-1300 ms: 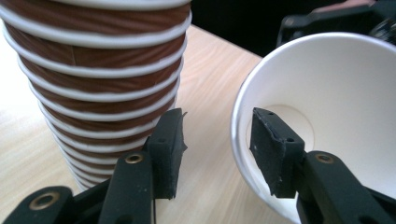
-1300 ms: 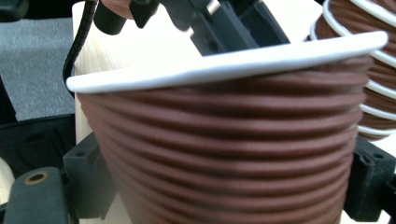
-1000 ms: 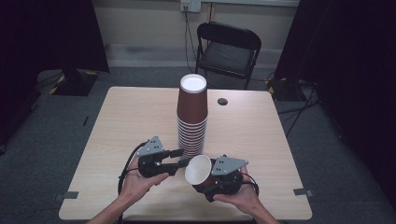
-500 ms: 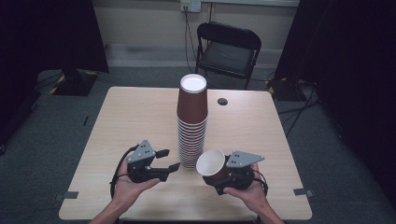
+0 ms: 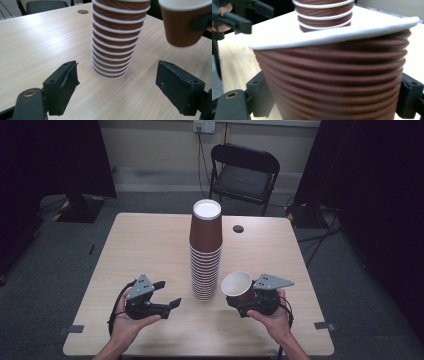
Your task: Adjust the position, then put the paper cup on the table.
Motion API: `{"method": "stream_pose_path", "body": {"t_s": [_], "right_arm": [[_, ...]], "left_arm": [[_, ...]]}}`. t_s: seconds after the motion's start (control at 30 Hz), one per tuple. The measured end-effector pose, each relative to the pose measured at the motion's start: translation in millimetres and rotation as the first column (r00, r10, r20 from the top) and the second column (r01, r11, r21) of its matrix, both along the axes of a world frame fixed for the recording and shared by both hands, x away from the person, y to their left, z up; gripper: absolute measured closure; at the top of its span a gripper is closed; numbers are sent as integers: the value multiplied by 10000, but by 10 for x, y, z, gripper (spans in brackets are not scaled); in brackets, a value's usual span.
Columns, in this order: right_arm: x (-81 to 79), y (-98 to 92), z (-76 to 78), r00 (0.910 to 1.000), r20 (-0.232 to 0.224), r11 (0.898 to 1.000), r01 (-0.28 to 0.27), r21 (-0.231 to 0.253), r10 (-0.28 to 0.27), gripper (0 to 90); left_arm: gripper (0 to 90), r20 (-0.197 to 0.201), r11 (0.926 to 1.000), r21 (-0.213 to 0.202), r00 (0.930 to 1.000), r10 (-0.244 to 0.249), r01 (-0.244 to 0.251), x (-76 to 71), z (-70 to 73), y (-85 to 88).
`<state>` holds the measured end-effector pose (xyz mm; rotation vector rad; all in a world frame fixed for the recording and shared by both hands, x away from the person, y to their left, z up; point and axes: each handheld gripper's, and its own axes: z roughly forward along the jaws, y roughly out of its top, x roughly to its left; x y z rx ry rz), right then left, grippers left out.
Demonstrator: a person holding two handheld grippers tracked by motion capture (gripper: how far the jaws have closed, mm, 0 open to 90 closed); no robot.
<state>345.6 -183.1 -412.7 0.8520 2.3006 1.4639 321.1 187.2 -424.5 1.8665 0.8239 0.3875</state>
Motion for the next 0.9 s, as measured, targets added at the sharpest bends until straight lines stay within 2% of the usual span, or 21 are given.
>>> {"method": "stream_pose_path", "body": {"t_s": [0.1,0.17,0.27,0.4,0.5,0.6,0.7,0.9], "right_arm": [[52,-40,1,9995,41,9995,312,90,-312,116],[90,-62,-4,9985,55,9984,535,162,-536,116],[147,-89,-14,9968,110,9966,791,245,-794,116],[241,-128,-33,9933,145,9925,1138,457,-1145,116],[326,-155,-61,9898,94,9887,1415,486,-1421,117],[412,-160,-99,9879,210,9878,1528,288,-1535,116],[479,-123,-116,9876,241,9879,1553,9,-1552,115],[655,-85,-64,9823,260,9826,1856,17,-1856,116]], "left_arm": [[157,89,9996,43,9996,279,-279,-5,-58,74],[156,184,9984,258,9986,490,-494,15,-99,107],[156,7,9977,258,9980,627,-627,35,-118,118],[157,87,9977,402,9984,550,-553,34,-140,135],[156,65,9978,354,9984,555,-557,25,-173,154],[157,-45,9982,508,9995,320,-317,43,-221,163],[157,-93,9975,552,9990,440,-435,66,-250,179],[157,-167,9972,423,9979,619,-611,88,-268,247]]}}
